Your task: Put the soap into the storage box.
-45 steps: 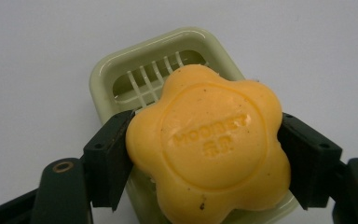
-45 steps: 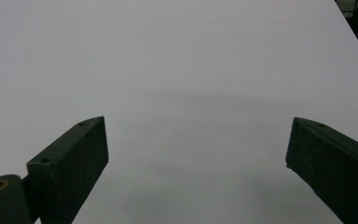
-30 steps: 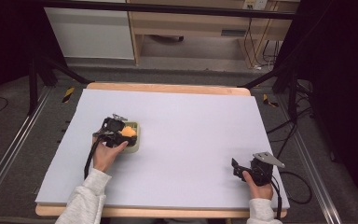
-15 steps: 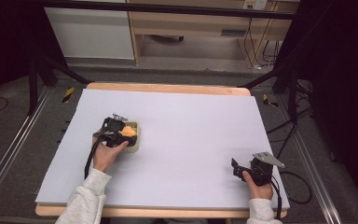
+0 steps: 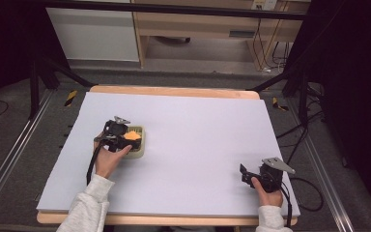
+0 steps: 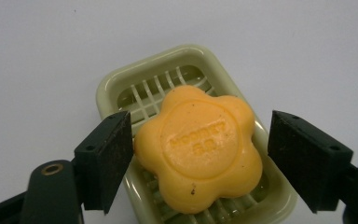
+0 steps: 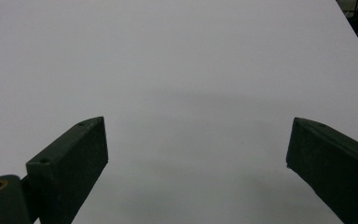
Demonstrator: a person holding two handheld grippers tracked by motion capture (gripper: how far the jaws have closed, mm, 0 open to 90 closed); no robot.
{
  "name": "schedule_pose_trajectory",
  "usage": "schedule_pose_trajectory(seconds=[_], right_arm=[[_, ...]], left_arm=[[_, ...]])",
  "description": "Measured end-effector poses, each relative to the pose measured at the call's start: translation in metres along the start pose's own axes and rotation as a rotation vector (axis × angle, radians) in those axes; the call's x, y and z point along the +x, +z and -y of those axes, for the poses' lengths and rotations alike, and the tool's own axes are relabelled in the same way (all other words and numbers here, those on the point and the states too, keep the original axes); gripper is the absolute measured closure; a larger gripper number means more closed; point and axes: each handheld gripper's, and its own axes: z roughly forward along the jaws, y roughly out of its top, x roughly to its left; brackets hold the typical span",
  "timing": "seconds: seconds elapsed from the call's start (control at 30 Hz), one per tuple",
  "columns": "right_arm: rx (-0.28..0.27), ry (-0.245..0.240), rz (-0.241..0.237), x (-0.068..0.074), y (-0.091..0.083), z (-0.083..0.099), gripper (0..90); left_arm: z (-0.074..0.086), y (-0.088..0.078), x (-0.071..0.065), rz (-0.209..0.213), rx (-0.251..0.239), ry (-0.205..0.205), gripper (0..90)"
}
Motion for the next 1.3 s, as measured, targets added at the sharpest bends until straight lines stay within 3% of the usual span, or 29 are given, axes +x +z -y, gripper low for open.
schedule_pose_trajectory(seconds=[0.37, 0.53, 1.0, 1.3], right_arm=[[-0.006, 0.009, 0.002, 0.000, -0.001, 0.000, 5.8], [-0.008, 0.011, 0.004, 0.000, -0.001, 0.001, 5.8], [-0.009, 0.020, 0.008, -0.001, -0.002, 0.001, 5.8], [-0.012, 0.020, 0.011, -0.001, -0.002, 0.001, 5.8]], left_arm=[[0.000, -0.022, -0.006, 0.024, -0.089, -0.009, 22.0], [0.007, -0.030, -0.012, 0.029, -0.112, 0.015, 23.6], [0.036, -0.050, -0.009, 0.074, -0.173, -0.004, 26.4], [0.065, -0.061, 0.004, 0.050, -0.202, -0.013, 22.3]])
